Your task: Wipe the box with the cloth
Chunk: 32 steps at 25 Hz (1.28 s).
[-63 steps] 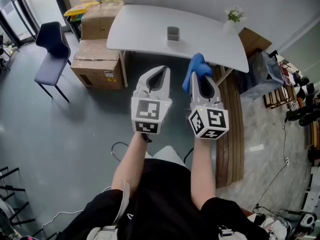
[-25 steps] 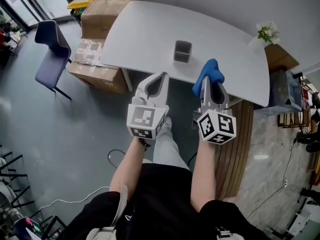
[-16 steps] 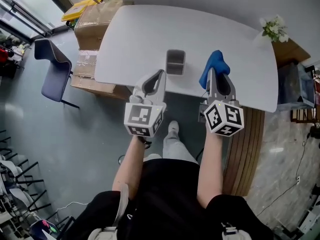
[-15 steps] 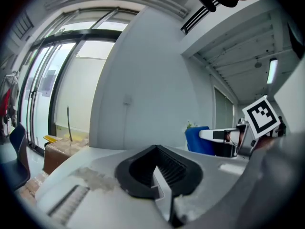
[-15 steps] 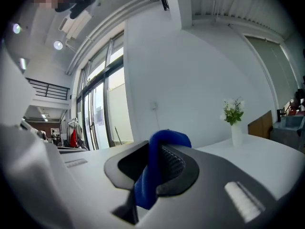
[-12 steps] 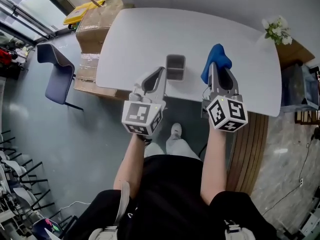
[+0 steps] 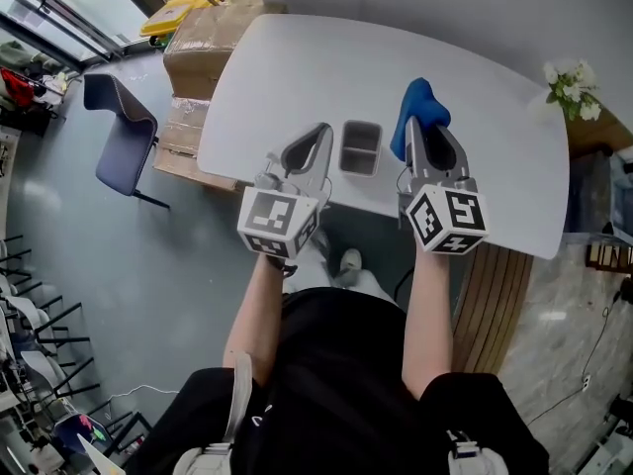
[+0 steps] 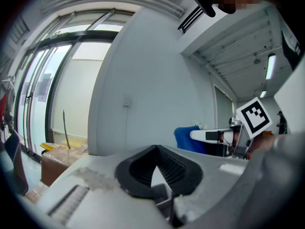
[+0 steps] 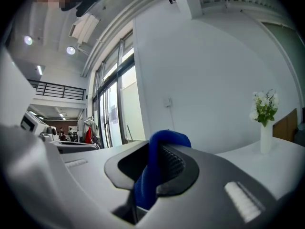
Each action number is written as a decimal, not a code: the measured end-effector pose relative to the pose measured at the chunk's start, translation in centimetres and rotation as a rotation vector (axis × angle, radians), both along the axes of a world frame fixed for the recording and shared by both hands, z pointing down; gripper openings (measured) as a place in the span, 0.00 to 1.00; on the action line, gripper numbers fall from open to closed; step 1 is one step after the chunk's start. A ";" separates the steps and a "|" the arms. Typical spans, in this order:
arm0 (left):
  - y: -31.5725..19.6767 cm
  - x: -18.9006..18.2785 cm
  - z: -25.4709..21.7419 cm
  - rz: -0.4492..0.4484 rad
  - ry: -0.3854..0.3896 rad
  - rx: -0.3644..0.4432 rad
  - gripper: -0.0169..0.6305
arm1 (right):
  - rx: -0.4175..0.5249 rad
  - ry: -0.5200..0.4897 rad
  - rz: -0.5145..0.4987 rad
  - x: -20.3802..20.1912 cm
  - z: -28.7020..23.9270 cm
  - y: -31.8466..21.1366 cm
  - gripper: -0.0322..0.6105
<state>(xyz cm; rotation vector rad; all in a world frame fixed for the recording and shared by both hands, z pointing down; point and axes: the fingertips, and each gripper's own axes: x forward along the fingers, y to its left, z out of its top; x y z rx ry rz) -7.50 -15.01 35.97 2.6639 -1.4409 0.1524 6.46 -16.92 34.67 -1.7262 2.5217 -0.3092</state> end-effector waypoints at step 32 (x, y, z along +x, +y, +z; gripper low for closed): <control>-0.7 6.5 15.0 0.582 -0.735 -0.132 0.13 | -0.107 0.007 0.040 3.8 6.3 0.0 0.13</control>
